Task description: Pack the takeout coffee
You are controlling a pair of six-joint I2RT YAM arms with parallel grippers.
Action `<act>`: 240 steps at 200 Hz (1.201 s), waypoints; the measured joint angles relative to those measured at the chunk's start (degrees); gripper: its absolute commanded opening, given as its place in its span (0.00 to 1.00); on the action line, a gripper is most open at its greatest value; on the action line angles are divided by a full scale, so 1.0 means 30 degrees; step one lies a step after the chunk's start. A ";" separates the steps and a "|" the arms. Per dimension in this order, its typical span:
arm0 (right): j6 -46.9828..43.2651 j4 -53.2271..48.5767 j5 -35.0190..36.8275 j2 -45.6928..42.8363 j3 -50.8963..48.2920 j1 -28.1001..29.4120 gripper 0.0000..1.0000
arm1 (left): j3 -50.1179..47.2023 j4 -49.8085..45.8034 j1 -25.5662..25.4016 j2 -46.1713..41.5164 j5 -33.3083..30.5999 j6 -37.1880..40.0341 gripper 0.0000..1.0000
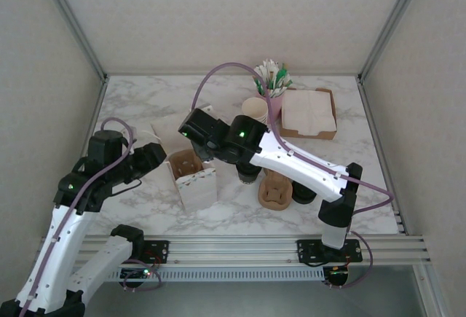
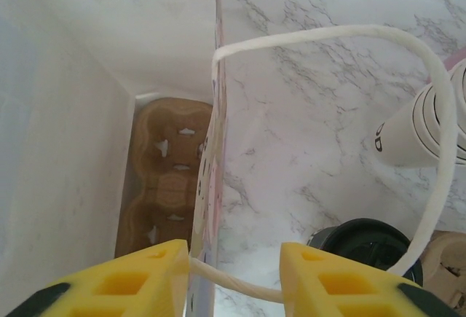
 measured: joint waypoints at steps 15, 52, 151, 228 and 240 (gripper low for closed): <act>0.0131 0.0029 -0.0015 -0.0109 -0.0160 0.0000 0.32 | -0.0168 0.0437 0.0000 0.0000 0.0474 -0.0299 0.44; 0.0255 0.0029 -0.0291 -0.0546 -0.0321 0.0000 0.28 | -0.0488 0.1268 0.0000 -0.0015 0.1537 -0.0838 0.35; 0.0663 0.0131 -0.0430 -0.2841 -0.0641 0.0765 0.48 | -0.1304 0.2608 0.0000 -0.0364 0.3147 -0.1217 0.36; 0.0532 -0.0233 0.2433 -0.6907 -0.2936 0.0539 0.77 | -0.0044 0.1071 -0.0029 -0.0452 0.0437 0.0182 0.85; 0.0721 -0.0291 0.2586 -0.7715 -0.4175 -0.0051 0.78 | 0.0459 0.0692 -0.0058 -0.0525 0.0022 0.0437 0.95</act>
